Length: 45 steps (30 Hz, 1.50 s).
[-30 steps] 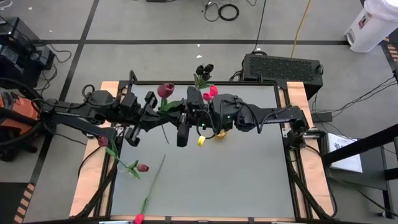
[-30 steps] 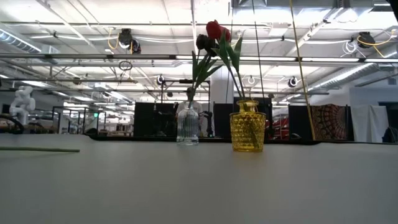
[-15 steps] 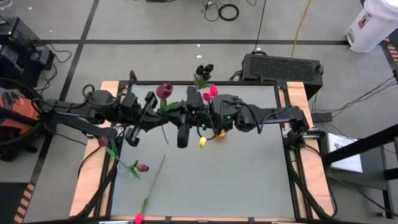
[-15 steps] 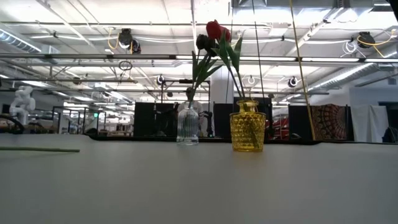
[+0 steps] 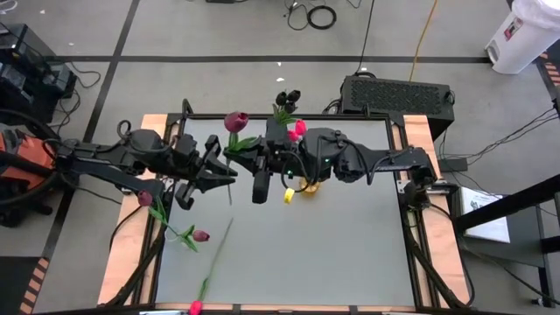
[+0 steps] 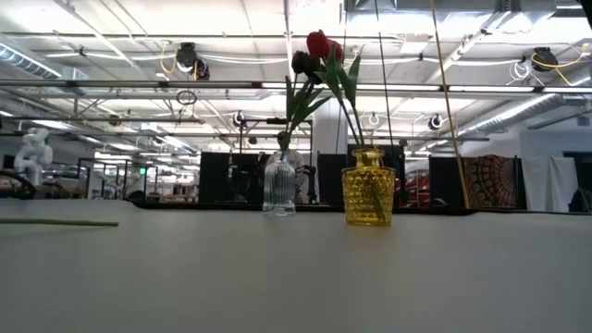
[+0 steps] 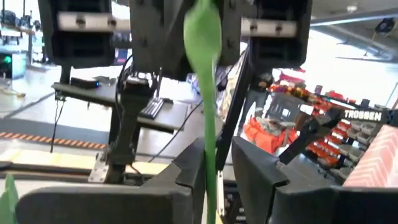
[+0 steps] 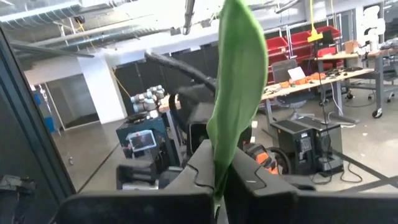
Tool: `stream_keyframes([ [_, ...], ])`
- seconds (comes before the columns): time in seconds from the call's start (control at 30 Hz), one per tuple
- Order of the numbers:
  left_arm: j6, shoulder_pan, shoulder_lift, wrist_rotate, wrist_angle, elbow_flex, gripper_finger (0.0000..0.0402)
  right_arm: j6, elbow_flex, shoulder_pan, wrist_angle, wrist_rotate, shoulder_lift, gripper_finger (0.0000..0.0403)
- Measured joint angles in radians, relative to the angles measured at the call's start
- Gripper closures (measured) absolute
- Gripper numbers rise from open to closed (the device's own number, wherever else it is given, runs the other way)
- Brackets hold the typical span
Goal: Sort flowers into vase by color
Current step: Put the red tulip into the bottom transparent bin
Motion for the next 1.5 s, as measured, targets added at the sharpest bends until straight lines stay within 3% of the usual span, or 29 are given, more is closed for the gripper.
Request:
stream_keyframes([
  [0.63, 0.06, 0.002, -0.208, -0.133, -0.202, 0.0, 0.0317, -0.069, 0.0, -0.003, -0.101, 0.096, -0.066, 0.0402],
  [0.83, 0.047, 0.002, -0.317, -0.138, -0.356, 0.0, 0.0317, -0.053, 0.0, -0.003, -0.139, 0.096, -0.071, 0.0402],
  [1.13, -0.028, 0.002, -0.468, -0.105, -0.681, -0.001, 0.0317, -0.035, 0.0, -0.003, -0.152, 0.095, -0.071, 0.0402],
  [1.3, -0.102, 0.002, -0.567, -0.173, -0.758, -0.001, 0.0317, -0.013, 0.0, -0.003, -0.168, 0.097, -0.07, 0.0402],
  [1.5, -0.247, 0.002, -0.687, -0.176, -0.828, 0.0, 0.0317, 0.009, 0.0, -0.003, -0.179, 0.099, -0.066, 0.0402],
])
